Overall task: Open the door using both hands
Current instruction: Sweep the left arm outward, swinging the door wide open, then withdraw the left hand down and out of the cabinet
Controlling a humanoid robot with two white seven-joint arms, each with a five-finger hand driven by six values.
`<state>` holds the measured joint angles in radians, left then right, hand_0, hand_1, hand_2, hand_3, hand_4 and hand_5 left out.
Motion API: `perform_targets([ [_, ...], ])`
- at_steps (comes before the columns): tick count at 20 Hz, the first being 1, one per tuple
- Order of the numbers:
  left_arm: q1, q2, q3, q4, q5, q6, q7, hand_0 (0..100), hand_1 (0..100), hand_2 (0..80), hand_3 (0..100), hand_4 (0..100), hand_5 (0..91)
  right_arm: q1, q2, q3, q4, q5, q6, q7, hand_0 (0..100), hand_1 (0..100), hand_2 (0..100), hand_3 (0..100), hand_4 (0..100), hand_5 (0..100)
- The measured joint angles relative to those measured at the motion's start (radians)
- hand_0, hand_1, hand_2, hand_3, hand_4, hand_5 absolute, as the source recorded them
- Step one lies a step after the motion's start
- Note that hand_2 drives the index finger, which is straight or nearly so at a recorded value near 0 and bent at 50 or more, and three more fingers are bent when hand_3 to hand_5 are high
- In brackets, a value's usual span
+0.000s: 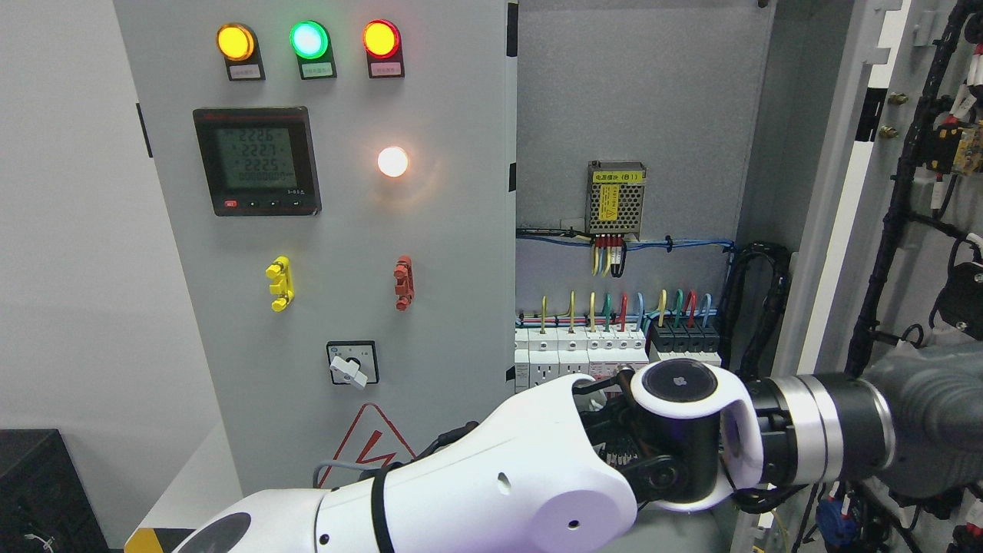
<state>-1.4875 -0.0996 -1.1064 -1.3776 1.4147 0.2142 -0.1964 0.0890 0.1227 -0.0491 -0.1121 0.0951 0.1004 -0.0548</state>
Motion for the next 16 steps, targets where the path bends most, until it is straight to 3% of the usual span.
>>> perform_targets([
  [9, 0.027, 0.218, 0.02, -0.084, 0.045, 0.014, -0.08, 12, 56, 0.0, 0, 0, 0.0, 0.0, 0.0, 0.0, 0.0, 0.0, 0.0, 0.0, 10, 13, 0, 0, 0, 0],
  [16, 0.196, 0.451, 0.029, -0.226, 0.027, 0.043, -0.088, 12, 56, 0.0, 0, 0, 0.0, 0.0, 0.0, 0.0, 0.0, 0.0, 0.0, 0.0, 10, 13, 0, 0, 0, 0],
])
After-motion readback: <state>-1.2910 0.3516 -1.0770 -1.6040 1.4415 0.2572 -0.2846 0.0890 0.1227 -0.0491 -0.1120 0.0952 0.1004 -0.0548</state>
